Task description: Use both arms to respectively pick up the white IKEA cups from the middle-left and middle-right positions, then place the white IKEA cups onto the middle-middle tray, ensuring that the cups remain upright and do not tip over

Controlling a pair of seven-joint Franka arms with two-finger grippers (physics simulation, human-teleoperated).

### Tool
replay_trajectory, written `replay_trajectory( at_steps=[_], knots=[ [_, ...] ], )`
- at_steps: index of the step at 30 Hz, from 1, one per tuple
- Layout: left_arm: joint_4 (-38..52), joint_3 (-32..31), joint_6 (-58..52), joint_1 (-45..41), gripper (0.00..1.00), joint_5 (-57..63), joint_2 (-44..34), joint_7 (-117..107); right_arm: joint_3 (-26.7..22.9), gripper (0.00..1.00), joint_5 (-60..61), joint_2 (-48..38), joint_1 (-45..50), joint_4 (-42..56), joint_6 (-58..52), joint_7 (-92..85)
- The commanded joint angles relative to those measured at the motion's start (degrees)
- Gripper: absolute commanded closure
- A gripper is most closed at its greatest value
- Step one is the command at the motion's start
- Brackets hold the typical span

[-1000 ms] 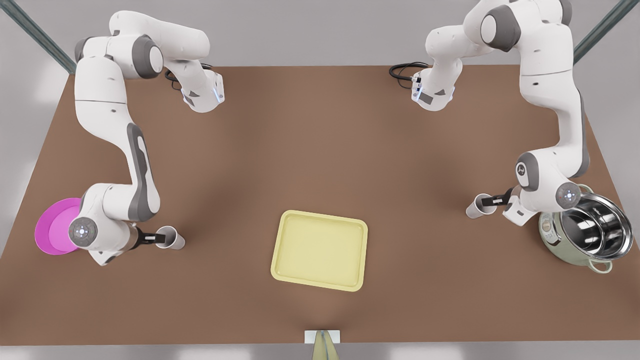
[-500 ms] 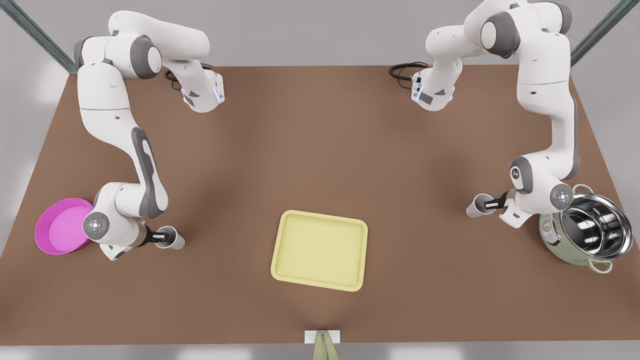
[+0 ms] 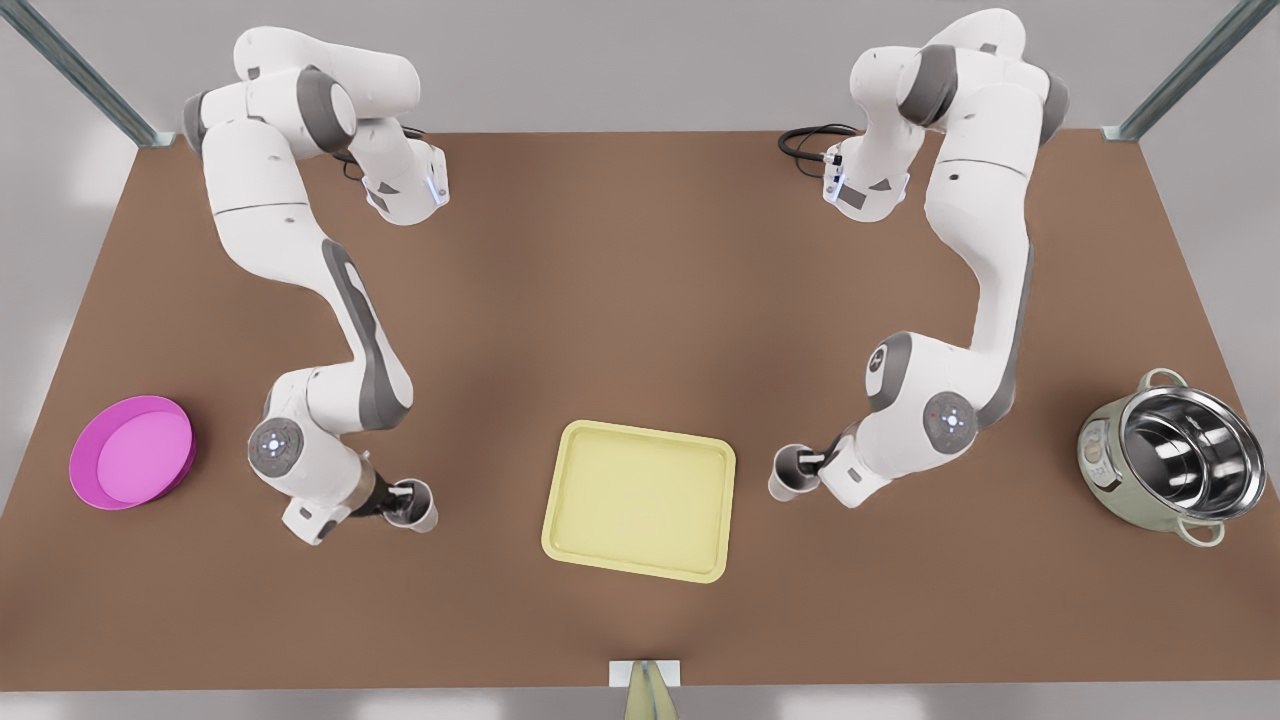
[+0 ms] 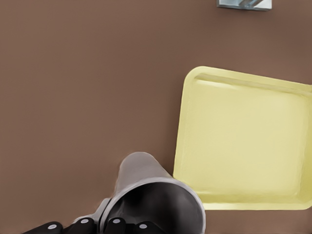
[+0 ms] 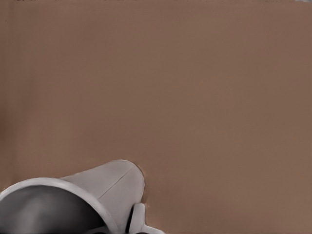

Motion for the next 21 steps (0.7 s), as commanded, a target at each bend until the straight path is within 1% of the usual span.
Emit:
replay_trajectory(
  at_steps=[1,3,6,8,10,12,15,16,17,18,19,21],
  knots=[
    [2.54,0.03,-0.84,-3.5,0.79,1.36,1.99,-37.18,0.06,0.79,1.24,1.52,3.49,2.2,-0.02,16.36],
    [6.14,-0.06,-0.84,-6.32,0.79,1.27,5.15,-44.31,0.06,0.79,1.24,3.54,7.36,5.45,-0.11,24.09],
    [13.08,-0.15,-0.58,-10.0,0.79,1.01,10.51,-47.73,0.15,0.79,1.16,3.81,11.14,6.07,-0.02,30.15],
    [13.53,-0.15,-0.41,-10.36,0.79,0.92,12.63,-47.91,0.15,0.79,2.12,4.86,13.78,7.74,0.24,33.85],
    [13.44,-0.41,2.75,-10.1,0.79,-0.13,14.38,-48.18,0.06,0.79,3.27,8.64,16.94,13.36,-0.02,39.03],
    [13.18,-0.41,6.62,-10.1,0.79,-0.48,15.18,-48.27,0.06,0.79,3.09,10.22,19.23,15.12,0.42,40.79],
    [12.83,-0.41,7.77,-10.01,0.79,-0.66,15.26,-48.27,0.06,0.79,3.09,12.07,21.25,16.44,0.59,40.88],
    [12.83,-0.41,8.12,-9.92,0.76,-0.66,15.26,-48.27,0.06,0.79,3.18,12.42,21.43,16.44,0.68,40.88],
    [12.65,-0.41,8.12,-9.83,0.62,-0.66,15.26,-48.27,0.06,0.79,3.18,12.95,21.52,16.36,0.68,40.97],
    [12.65,-0.41,8.21,-9.75,0.43,-0.66,15.26,-48.18,0.06,0.79,3.18,13.21,21.52,16.0,0.68,40.79],
    [12.56,-0.41,8.21,-9.75,0.38,-0.57,15.26,-48.18,0.06,0.79,3.26,13.56,21.52,15.92,0.68,40.71],
    [12.39,-0.41,9.35,-9.75,0.36,-0.57,15.79,-48.35,0.06,0.79,3.27,14.0,21.52,15.65,0.68,40.79]
  ],
)
